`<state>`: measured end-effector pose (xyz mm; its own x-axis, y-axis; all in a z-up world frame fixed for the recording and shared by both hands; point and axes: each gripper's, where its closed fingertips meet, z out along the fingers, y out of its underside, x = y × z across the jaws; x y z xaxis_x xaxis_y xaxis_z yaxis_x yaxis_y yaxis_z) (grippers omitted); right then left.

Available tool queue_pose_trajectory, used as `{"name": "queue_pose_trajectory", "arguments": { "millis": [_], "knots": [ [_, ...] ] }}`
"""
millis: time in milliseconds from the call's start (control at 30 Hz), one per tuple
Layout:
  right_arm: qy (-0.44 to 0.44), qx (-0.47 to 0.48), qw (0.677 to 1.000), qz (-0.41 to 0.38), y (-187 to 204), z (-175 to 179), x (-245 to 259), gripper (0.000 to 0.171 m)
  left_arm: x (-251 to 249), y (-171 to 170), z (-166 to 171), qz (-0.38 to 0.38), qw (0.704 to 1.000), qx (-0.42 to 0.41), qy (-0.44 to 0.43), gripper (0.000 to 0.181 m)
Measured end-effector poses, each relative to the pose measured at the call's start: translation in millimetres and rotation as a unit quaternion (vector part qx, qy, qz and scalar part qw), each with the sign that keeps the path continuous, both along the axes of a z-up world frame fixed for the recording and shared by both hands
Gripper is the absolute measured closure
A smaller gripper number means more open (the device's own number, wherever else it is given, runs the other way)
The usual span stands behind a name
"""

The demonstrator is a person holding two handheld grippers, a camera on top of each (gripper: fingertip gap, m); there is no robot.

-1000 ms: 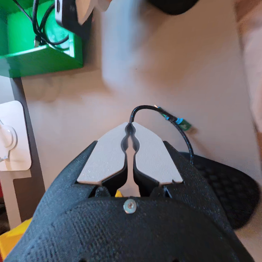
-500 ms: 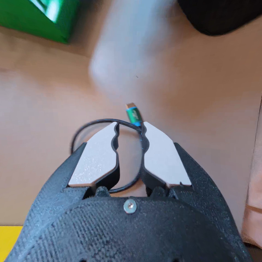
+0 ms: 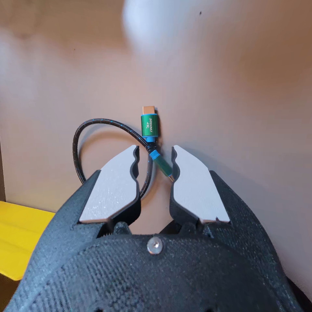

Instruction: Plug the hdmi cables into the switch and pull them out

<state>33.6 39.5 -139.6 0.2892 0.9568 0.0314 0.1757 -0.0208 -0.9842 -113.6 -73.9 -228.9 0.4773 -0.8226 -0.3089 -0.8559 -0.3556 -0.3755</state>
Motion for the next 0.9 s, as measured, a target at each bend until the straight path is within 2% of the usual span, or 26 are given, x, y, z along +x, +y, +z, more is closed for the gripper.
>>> {"name": "queue_pose_trajectory", "arguments": {
  "millis": [33,233,300,567,733,900],
  "knots": [
    [-0.002,0.0,1.0,0.001,-0.4,-1.0,-0.5,0.157,-2.3,0.9,-5.1,0.005,1.0,0.0,0.007,0.143],
    [-0.006,0.001,1.0,0.004,-3.3,-2.8,-2.8,0.157,2.9,19.2,-13.8,0.027,0.999,-0.011,-0.044,0.149],
    [-0.005,0.001,1.0,0.004,-3.0,-2.4,-2.6,0.157,2.5,22.3,-15.7,0.027,0.998,-0.027,-0.059,0.16],
    [-0.02,0.028,0.999,0.018,-8.7,-6.0,-6.5,0.157,8.4,28.0,-12.6,0.03,0.99,-0.039,-0.134,0.165],
    [-0.038,0.17,0.983,0.059,-33.2,-0.7,-16.4,0.157,21.9,30.7,29.6,0.026,0.972,-0.028,-0.231,0.167],
    [-0.134,0.356,0.924,0.035,-41.1,-11.5,-23.7,0.157,49.5,23.8,60.6,-0.004,0.955,-0.051,-0.293,0.167]
  ]
}}
